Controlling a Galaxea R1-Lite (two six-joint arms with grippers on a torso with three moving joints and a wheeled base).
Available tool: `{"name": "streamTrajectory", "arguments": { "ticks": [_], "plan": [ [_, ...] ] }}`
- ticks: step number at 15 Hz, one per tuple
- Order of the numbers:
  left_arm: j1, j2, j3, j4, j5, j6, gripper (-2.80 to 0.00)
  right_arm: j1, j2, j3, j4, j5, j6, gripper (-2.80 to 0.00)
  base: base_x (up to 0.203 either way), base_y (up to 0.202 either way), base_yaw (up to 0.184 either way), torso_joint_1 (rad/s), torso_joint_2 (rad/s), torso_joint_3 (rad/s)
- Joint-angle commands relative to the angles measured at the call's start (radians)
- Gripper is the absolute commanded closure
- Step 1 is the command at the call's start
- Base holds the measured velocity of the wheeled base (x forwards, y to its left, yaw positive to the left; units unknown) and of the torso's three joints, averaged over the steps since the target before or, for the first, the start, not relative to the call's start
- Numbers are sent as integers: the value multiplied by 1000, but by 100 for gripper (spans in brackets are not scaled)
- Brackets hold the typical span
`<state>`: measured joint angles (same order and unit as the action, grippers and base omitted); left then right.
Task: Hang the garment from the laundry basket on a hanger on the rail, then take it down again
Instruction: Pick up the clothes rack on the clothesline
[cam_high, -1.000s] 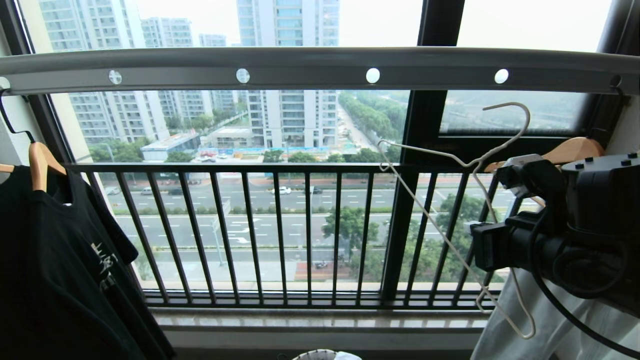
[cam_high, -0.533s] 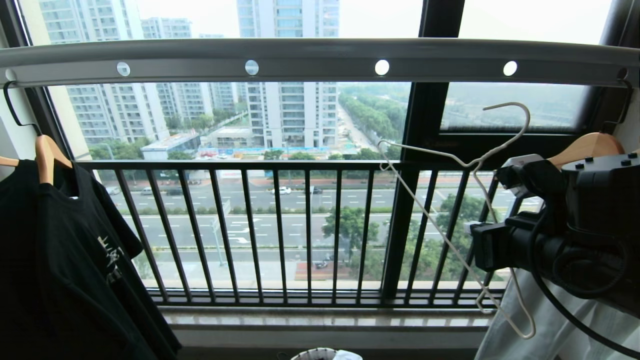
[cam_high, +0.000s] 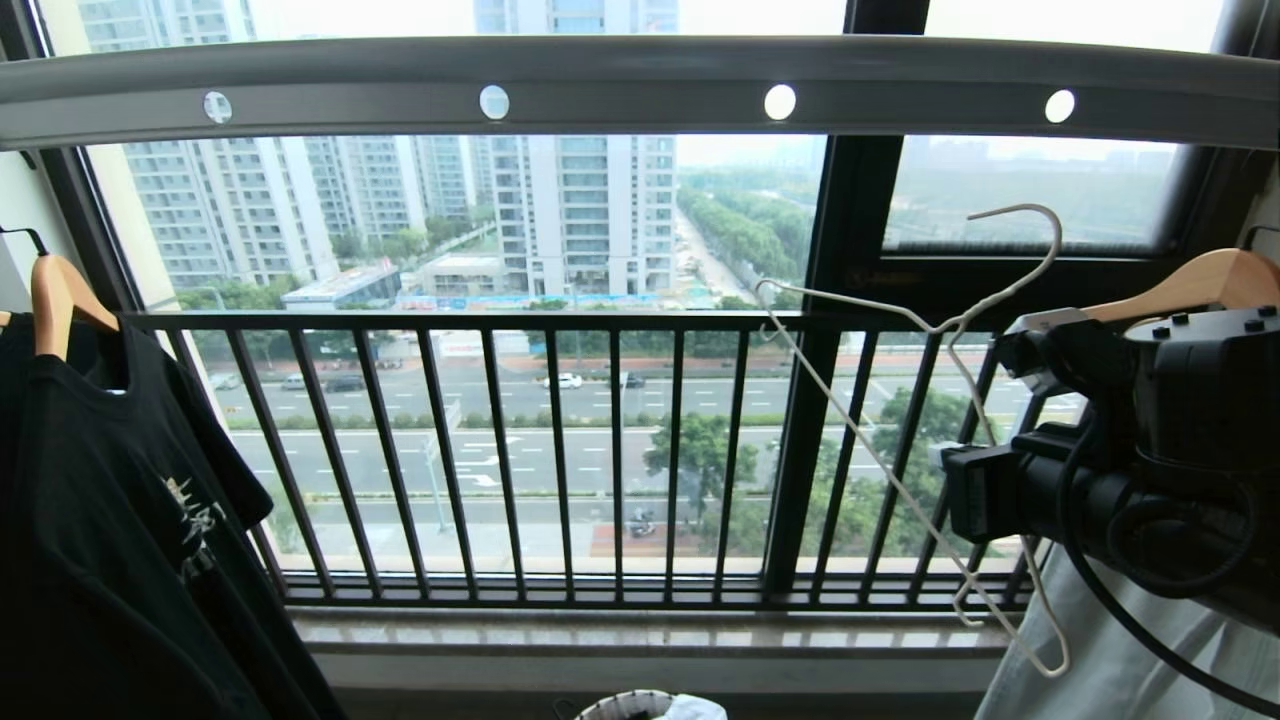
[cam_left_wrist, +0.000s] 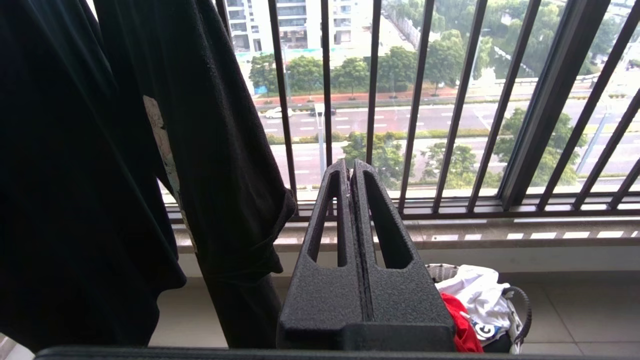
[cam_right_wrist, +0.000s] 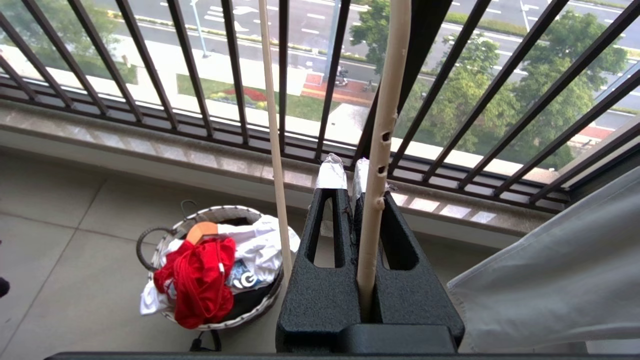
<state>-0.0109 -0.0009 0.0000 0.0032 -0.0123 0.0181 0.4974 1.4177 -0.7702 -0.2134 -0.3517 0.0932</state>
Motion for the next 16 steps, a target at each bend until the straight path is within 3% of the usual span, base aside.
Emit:
{"name": "streamTrajectory", "arguments": {
  "ticks": [1,16],
  "plan": [
    [0,1,0,0,0,0,0,0,0,0,-1,-1,0,0,0,0,0,-134,316,168],
    [0,1,0,0,0,0,0,-9,1,2,-3,-3,0,0,0,0,0,-143,314,169]
  ]
}}
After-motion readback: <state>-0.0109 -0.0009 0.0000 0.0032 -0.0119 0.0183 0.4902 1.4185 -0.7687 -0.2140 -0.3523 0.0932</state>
